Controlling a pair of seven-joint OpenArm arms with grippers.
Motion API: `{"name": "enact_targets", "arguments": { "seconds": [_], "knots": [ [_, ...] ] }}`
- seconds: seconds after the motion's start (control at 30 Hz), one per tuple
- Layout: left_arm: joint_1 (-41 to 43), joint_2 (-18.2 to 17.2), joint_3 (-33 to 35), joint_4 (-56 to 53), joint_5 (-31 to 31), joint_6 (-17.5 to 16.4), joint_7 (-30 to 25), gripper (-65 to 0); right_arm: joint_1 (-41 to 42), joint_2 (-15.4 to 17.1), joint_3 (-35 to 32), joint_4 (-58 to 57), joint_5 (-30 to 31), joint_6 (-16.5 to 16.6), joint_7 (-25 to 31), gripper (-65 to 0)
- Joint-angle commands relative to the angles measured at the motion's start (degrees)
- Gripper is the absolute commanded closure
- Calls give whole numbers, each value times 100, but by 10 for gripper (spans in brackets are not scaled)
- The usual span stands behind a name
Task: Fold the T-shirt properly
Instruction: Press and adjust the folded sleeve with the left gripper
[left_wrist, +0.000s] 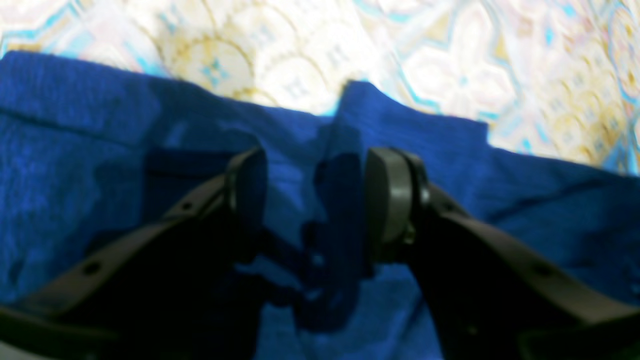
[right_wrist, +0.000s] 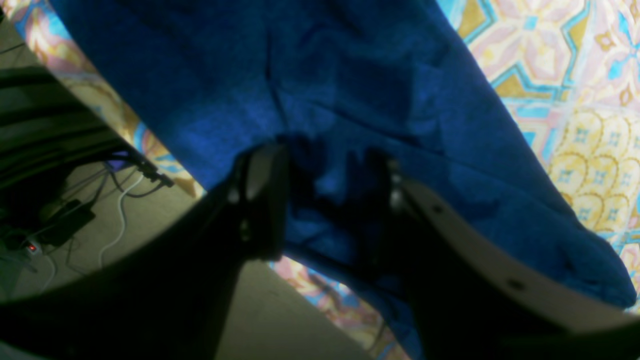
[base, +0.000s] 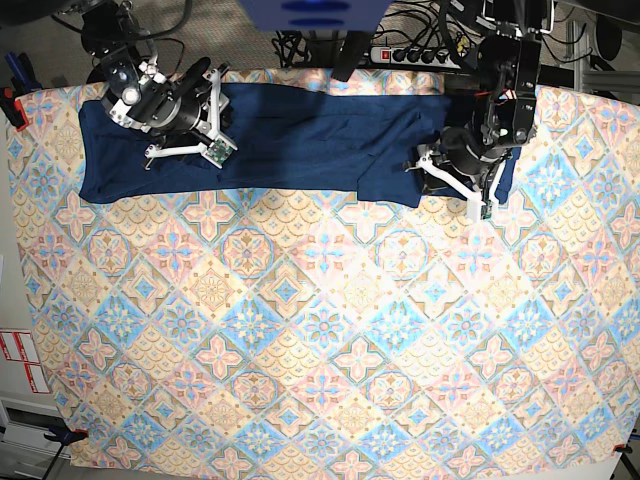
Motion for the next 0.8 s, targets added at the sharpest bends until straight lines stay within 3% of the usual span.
{"name": "enact_targets", "arguments": {
  "seconds": [0.0,0.37,0.5,0.67,0.77],
  "knots": [
    [-39,-31,-11,-7,-31,-21,-36,-308,6,39,39,103,34,9,70,-232],
    [-531,171,737,-745,-23,-144,-45,-308,6,39,4,103,34,9,70,-232],
    [-523,171,1062,-745,-31,-144,-300,-297,6,39,4,103,34,9,70,-232],
    [-461,171,1255,-745,-31,-144,-458,-110,6,39,13,103,34,9,70,-232],
    [-320,162,1273,-552,-23,-144,-696,-86,6,39,4,103,34,9,70,-232]
  ]
}}
